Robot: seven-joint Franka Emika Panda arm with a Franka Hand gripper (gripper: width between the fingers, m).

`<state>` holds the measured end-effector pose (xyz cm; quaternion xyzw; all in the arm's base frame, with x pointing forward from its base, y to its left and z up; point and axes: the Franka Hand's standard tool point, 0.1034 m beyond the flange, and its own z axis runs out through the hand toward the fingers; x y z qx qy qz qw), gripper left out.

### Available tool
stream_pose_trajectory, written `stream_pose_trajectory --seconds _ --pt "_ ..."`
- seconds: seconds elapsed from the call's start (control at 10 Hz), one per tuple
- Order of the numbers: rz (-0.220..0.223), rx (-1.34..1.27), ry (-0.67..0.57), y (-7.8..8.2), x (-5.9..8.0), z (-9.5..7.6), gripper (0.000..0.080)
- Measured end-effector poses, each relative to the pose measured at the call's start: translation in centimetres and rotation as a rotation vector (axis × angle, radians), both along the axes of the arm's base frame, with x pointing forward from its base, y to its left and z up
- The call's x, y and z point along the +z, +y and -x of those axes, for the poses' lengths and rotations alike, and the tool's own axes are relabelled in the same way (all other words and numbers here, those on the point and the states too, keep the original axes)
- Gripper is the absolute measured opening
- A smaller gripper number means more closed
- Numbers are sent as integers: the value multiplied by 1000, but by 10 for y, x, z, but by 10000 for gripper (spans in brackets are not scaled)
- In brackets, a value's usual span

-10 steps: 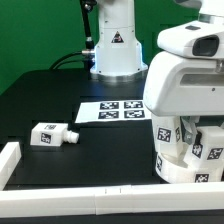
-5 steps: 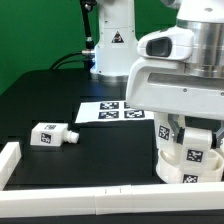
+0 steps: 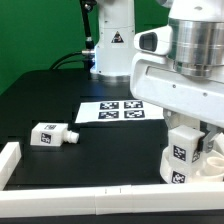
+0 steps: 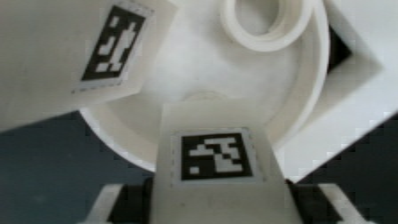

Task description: Assemble stool

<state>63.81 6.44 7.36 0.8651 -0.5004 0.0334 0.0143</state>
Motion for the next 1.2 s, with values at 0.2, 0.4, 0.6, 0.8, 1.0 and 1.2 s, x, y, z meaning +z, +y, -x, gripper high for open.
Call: stream_pose_trajectory --seconds 0.2,0.4,0.6,0.8,1.0,1.2 --pt "-23 -249 -26 -9 -7 6 338" --pt "-23 -316 -27 -9 -7 8 338" --pt "-25 -324 -27 -8 -7 8 583" --pt "-36 -274 -47 -10 2 6 638" --pt "-62 -202 -82 -33 25 18 646" --pt "-66 -195 -83 -38 30 22 649"
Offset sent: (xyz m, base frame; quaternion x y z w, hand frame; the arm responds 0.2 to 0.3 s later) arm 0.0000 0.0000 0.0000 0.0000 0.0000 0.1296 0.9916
